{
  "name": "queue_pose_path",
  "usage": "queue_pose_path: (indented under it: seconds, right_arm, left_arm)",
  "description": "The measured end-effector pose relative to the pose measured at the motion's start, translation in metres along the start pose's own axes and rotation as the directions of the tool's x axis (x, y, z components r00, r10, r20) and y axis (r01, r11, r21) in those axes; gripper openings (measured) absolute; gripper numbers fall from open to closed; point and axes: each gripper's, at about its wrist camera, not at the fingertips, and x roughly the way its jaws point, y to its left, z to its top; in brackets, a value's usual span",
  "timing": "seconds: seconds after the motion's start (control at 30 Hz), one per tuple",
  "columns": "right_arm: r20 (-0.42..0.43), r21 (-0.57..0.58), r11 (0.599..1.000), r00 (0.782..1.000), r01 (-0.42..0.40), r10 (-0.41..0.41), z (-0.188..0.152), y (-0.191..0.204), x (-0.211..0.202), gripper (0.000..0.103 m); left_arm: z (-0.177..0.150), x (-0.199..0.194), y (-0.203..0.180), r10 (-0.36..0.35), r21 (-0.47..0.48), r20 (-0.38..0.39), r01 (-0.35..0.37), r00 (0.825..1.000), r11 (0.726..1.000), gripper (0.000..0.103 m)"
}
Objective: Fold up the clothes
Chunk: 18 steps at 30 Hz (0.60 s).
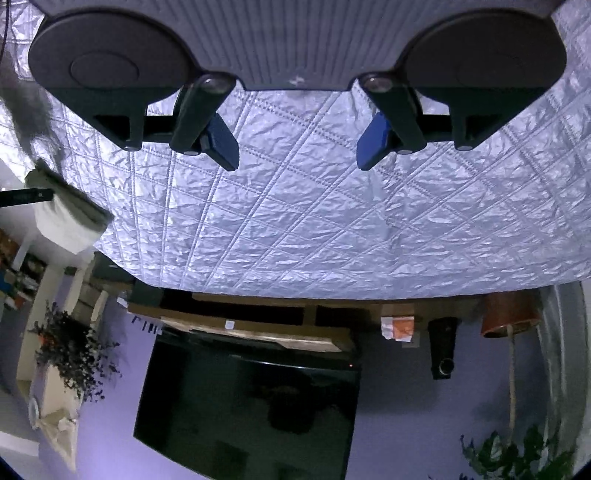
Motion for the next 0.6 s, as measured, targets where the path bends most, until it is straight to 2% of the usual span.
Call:
queue_pose_path:
  seconds: [0.07, 0.1, 0.17, 0.2, 0.3, 0.53, 0.57, 0.6]
  right_arm:
    - [0.026, 0.042, 0.997, 0.998, -0.063, 0.062, -0.001, -0.004, -0.017, 0.064]
    - [0.049, 0.082, 0.991, 0.994, -0.105, 0.101, -0.001, -0.007, -0.029, 0.065]
    - [0.108, 0.205, 0.954, 0.974, -0.218, 0.199, -0.001, -0.016, -0.061, 0.065]
    - [0.123, 0.266, 0.926, 0.962, -0.267, 0.242, -0.003, -0.020, -0.075, 0.066]
    - [0.177, 0.418, 0.818, 0.919, -0.394, 0.352, -0.010, -0.031, -0.114, 0.066]
    - [0.266, 0.517, 0.644, 0.821, -0.564, 0.505, -0.039, -0.022, -0.186, 0.066]
    - [0.275, 0.508, 0.643, 0.815, -0.573, 0.510, -0.043, -0.018, -0.198, 0.067]
    - [0.277, 0.471, 0.675, 0.822, -0.568, 0.498, -0.045, -0.014, -0.213, 0.069]
  left_arm:
    - [-0.001, -0.004, -0.002, 0.010, -0.001, 0.003, -0.010, 1.000, 1.000, 0.067]
    - [-0.001, -0.007, -0.004, 0.019, 0.002, 0.004, -0.019, 1.000, 1.000, 0.068]
    - [-0.002, -0.016, -0.009, 0.047, 0.008, 0.001, -0.047, 0.999, 0.999, 0.072]
    - [-0.003, -0.022, -0.012, 0.062, 0.010, -0.001, -0.062, 0.998, 0.998, 0.077]
    - [-0.011, -0.048, -0.022, 0.075, 0.011, 0.000, -0.075, 0.997, 0.997, 0.082]
    - [-0.038, -0.114, -0.039, 0.091, 0.048, 0.004, -0.091, 0.996, 0.995, 0.082]
    - [-0.041, -0.124, -0.039, 0.091, 0.040, 0.006, -0.091, 0.996, 0.995, 0.082]
    - [-0.043, -0.134, -0.040, 0.090, 0.026, 0.005, -0.090, 0.996, 0.996, 0.082]
